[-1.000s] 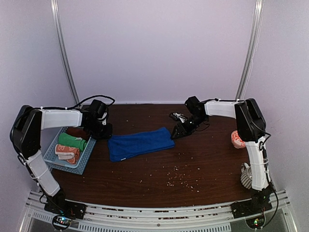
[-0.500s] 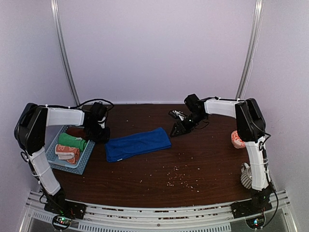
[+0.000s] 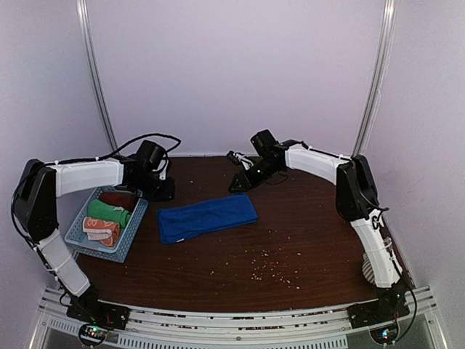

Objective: Roll the towels
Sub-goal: Smooth out the towel at the center of the board.

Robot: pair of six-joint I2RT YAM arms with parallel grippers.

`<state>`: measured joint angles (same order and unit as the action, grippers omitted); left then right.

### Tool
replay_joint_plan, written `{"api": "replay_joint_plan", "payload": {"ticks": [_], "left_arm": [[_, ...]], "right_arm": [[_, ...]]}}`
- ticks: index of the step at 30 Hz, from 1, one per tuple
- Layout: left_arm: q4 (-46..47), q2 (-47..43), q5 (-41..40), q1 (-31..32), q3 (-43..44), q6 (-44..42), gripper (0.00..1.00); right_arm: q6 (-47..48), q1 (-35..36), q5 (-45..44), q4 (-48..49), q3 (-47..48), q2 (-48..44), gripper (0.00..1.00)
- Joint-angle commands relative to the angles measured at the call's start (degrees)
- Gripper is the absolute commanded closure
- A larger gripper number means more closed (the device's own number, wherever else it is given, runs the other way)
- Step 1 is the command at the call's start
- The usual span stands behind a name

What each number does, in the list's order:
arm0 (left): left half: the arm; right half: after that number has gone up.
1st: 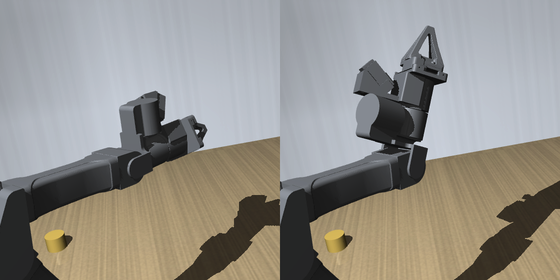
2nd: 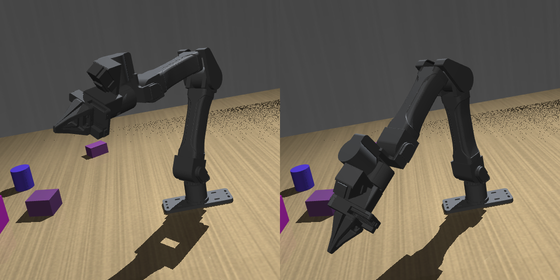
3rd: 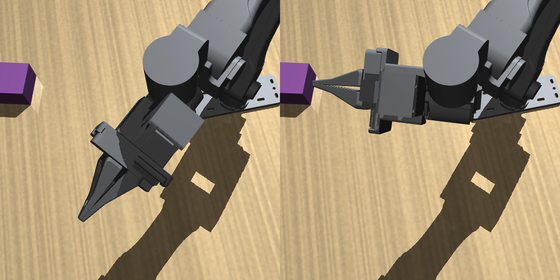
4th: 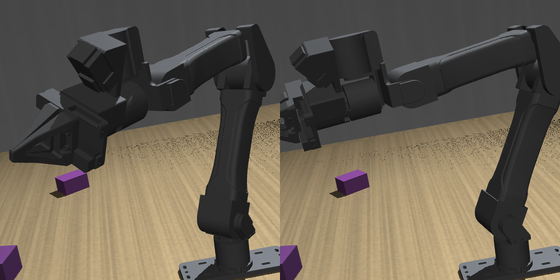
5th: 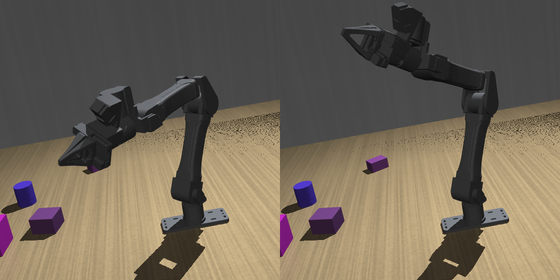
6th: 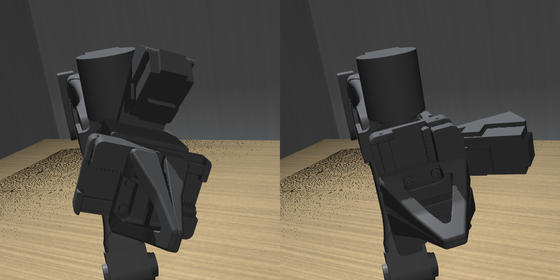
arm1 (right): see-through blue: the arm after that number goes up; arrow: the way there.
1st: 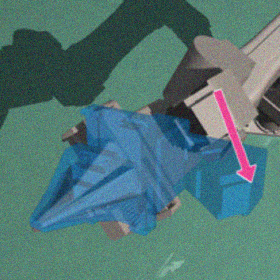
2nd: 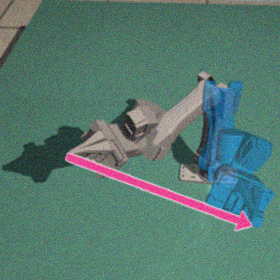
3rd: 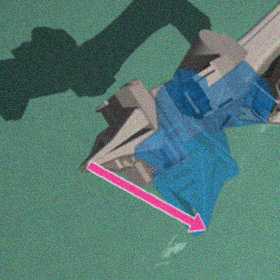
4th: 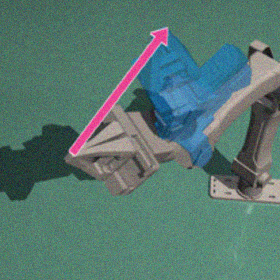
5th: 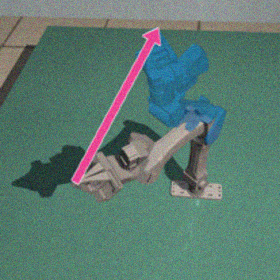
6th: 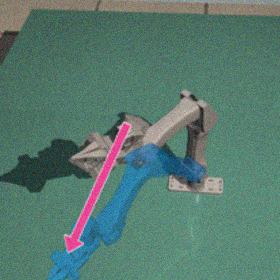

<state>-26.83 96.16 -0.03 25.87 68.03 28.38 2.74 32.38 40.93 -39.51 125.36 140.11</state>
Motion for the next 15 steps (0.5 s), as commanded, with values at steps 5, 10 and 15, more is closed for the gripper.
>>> {"api": "replay_joint_plan", "payload": {"ticks": [5, 10, 15], "left_arm": [[4.00, 4.37, 5.95, 2.25, -8.78, -1.21, 0.97], [3.61, 4.99, 4.66, 2.23, -11.38, -1.46, 0.96], [3.74, 8.88, 3.34, 2.23, -5.83, -3.66, 0.95]], "right_arm": [[-2.46, -0.08, -8.70, -1.31, 1.09, 6.91, 0.56], [-5.86, -1.79, -17.32, 2.27, -13.17, 1.34, 0.50], [-7.73, -3.71, -15.36, 6.36, -32.74, -9.58, 0.47]]}}
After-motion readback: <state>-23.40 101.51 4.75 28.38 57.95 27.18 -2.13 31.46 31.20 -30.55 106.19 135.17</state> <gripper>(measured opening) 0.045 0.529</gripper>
